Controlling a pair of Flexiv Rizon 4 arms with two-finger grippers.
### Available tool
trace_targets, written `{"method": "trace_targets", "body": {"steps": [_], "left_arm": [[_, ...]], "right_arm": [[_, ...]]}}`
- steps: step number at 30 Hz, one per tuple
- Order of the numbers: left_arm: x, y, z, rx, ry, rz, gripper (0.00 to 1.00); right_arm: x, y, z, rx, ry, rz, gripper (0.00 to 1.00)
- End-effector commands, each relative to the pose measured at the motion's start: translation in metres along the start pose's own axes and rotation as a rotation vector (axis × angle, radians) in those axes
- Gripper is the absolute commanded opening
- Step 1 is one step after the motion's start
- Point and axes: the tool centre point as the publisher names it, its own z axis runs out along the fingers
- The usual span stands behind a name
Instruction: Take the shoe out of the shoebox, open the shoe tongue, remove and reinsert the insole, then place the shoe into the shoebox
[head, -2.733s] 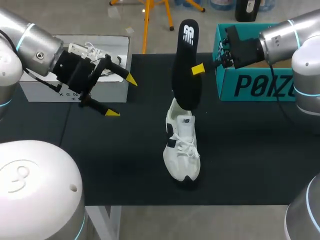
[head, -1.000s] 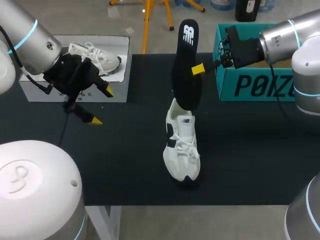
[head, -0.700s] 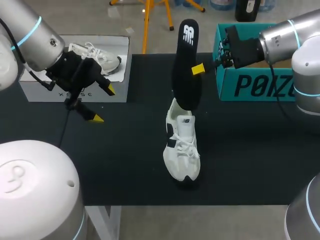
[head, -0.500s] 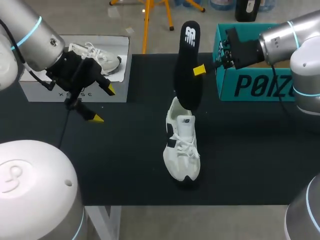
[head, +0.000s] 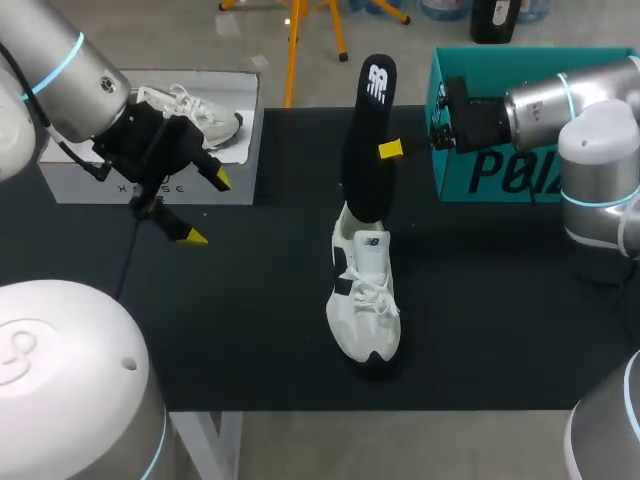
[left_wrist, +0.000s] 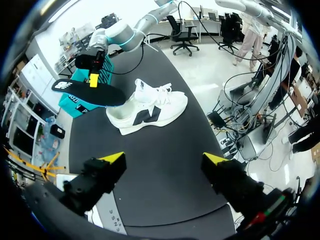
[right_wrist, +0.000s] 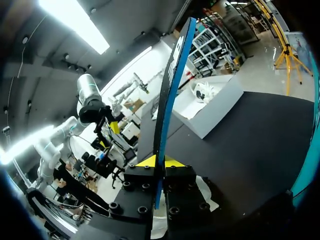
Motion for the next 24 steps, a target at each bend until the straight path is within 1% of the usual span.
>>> {"method": "trace_targets", "body": {"steps": [1, 5, 10, 14, 19, 24], "left_arm": [[-0.001, 0.0, 0.0, -0.004, 0.003, -0.001, 1.0], [-0.001, 0.0, 0.0, -0.004, 0.003, -0.001, 1.0], [-0.001, 0.0, 0.0, -0.004, 0.003, -0.001, 1.0], [-0.001, 0.0, 0.0, -0.004, 0.003, -0.001, 1.0], [-0.001, 0.0, 0.0, -0.004, 0.003, -0.001, 1.0], [-0.001, 0.0, 0.0, -0.004, 0.003, -0.001, 1.0]], "right_arm": [[-0.005, -0.012, 0.007, -0.016, -0.001, 0.004, 0.0], [-0.008, -0.019, 0.011, -0.021, 0.001, 0.019, 0.0], [-0.006, -0.025, 0.02, -0.009, 0.009, 0.016, 0.0], [-0.006, -0.033, 0.024, -0.017, 0.021, 0.034, 0.0], [-0.004, -0.045, 0.03, 0.001, 0.011, 0.036, 0.0], [-0.001, -0.056, 0.03, 0.013, -0.008, 0.053, 0.0]]}}
